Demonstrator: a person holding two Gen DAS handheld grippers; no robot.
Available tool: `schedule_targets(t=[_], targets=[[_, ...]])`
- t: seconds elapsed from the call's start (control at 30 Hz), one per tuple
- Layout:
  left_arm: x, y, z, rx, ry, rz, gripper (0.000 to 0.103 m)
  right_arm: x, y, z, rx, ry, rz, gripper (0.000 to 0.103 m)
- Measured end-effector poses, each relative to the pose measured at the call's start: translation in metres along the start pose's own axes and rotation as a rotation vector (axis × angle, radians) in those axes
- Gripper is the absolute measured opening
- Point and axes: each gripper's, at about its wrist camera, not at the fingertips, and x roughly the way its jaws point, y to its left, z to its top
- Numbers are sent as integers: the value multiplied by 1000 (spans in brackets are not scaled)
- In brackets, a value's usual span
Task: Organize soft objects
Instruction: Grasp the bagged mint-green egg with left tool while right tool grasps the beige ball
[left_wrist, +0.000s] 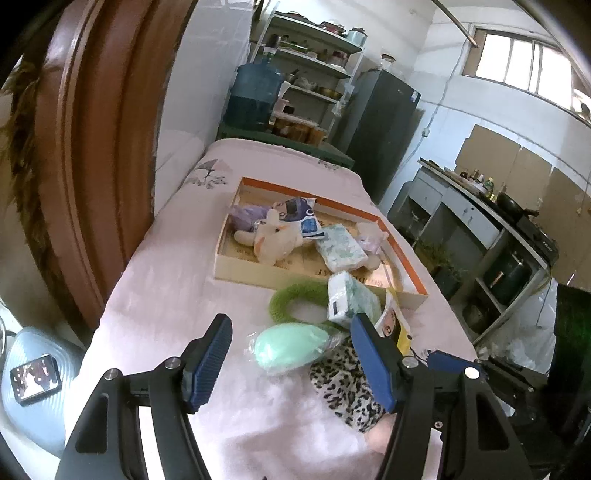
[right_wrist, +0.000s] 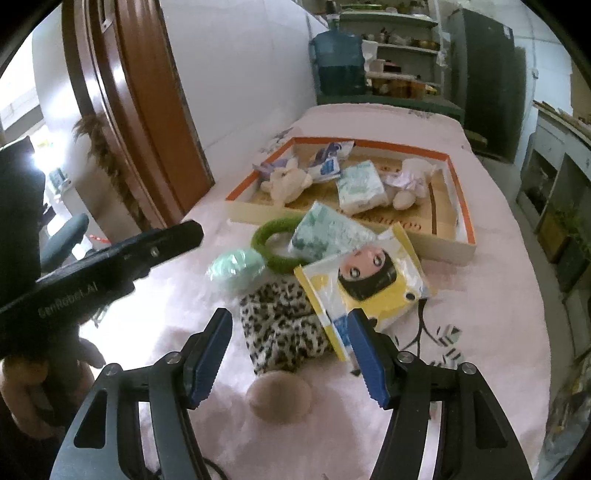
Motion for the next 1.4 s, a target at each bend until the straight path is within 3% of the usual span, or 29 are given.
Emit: schedule_targets(t=[0.53,1.03,1.13,1.2,1.4], targets=[[3,13,-12,-15,12,-8,66,14,-3,-34,7,69,8,66],[17,18,-21,-1,58,-8,66,29,-3,-43,20,114,37,66],[23,14,-19,34,68,-21,66,29,-3,-44,13,115,43,65],[30,11,-16,75,83,-38,66,30,-4,-45,11,121,44,47],[47,5,-3,254,123,-101,66,30,-4,-46,16,125,73,43]])
